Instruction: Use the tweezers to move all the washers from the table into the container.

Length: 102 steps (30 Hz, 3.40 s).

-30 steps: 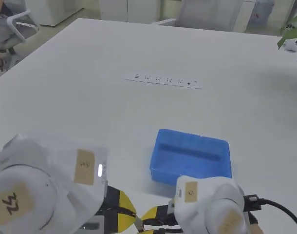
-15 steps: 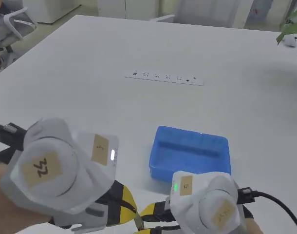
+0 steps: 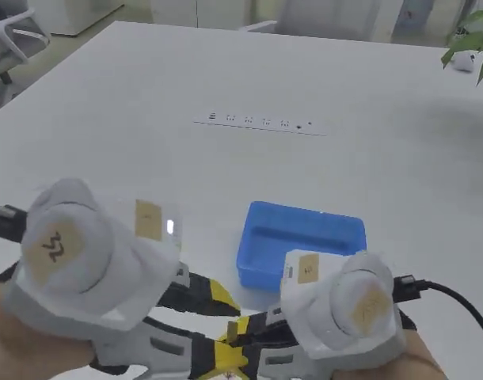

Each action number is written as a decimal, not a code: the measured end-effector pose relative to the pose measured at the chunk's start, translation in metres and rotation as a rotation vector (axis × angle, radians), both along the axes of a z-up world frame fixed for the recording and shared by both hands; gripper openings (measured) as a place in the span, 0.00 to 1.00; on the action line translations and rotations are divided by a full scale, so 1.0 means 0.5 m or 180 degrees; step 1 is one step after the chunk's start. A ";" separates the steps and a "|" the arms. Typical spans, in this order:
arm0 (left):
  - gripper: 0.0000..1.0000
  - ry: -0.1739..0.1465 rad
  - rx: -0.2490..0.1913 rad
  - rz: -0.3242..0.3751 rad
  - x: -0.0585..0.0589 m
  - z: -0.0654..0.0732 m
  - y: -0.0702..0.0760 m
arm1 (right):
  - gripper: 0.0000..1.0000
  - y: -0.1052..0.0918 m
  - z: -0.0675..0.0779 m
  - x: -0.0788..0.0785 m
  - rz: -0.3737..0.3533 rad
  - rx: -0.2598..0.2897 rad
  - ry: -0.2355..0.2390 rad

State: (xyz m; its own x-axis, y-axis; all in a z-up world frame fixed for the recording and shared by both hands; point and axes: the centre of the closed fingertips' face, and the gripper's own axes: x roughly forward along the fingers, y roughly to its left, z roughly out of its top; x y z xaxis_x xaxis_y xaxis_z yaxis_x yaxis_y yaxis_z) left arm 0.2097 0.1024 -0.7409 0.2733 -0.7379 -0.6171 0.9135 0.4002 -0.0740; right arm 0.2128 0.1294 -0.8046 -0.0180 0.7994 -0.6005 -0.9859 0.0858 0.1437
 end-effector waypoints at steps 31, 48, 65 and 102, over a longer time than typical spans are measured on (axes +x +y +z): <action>0.99 -0.0887 -0.1378 0.2426 0.048 0.048 0.098 | 0.02 -0.202 0.155 0.230 -0.1685 0.0689 0.0088; 0.99 -0.0866 -0.1345 0.2441 0.049 0.040 0.100 | 0.03 -0.250 0.042 0.320 -0.1980 0.0057 -0.0034; 0.99 -0.0782 -0.1306 0.2444 0.050 0.028 0.103 | 0.03 -0.264 0.057 0.323 -0.1987 0.0132 -0.0043; 0.95 -0.0746 -0.1227 0.2406 0.046 0.018 0.102 | 0.02 -0.256 0.002 0.146 -0.1762 0.0190 0.0437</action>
